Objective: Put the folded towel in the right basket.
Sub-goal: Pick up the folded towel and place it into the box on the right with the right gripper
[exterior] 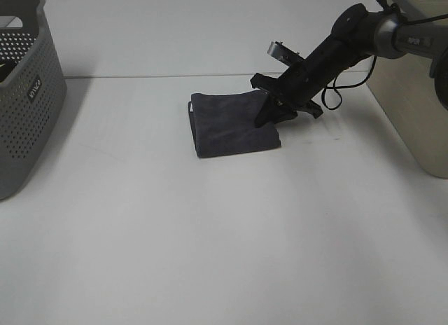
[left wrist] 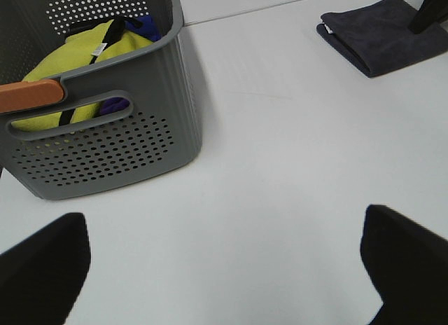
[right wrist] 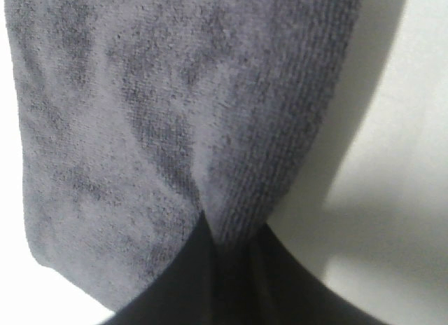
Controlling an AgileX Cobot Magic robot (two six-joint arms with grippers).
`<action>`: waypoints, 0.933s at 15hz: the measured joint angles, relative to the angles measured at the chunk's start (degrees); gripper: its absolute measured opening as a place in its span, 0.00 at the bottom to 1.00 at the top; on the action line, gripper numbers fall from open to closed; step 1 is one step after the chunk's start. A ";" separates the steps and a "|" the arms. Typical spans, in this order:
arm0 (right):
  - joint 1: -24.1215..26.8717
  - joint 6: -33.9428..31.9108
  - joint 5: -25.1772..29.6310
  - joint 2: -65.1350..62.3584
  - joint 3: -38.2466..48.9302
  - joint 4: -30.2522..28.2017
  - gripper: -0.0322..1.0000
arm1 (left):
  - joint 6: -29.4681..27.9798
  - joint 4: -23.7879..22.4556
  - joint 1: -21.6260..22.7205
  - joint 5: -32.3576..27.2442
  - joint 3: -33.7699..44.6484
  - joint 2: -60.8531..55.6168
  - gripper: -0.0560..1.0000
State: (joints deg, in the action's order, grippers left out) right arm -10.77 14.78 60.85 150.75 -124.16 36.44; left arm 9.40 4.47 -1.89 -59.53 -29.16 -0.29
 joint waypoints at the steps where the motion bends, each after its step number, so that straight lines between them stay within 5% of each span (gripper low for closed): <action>1: 0.00 0.00 0.11 -0.06 0.00 0.00 0.08 | 0.00 0.00 0.00 0.00 0.00 0.00 0.99; 8: 0.00 2.01 2.29 -14.04 0.00 -3.84 0.07 | 0.00 0.00 0.00 0.00 0.00 0.00 0.99; 14: 0.00 -1.95 2.41 -29.79 0.00 -19.65 0.07 | 0.00 0.00 0.00 0.00 0.00 0.00 0.99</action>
State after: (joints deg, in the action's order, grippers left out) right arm -10.77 12.83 63.25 120.95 -124.16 16.79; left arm 9.40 4.47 -1.89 -59.53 -29.16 -0.29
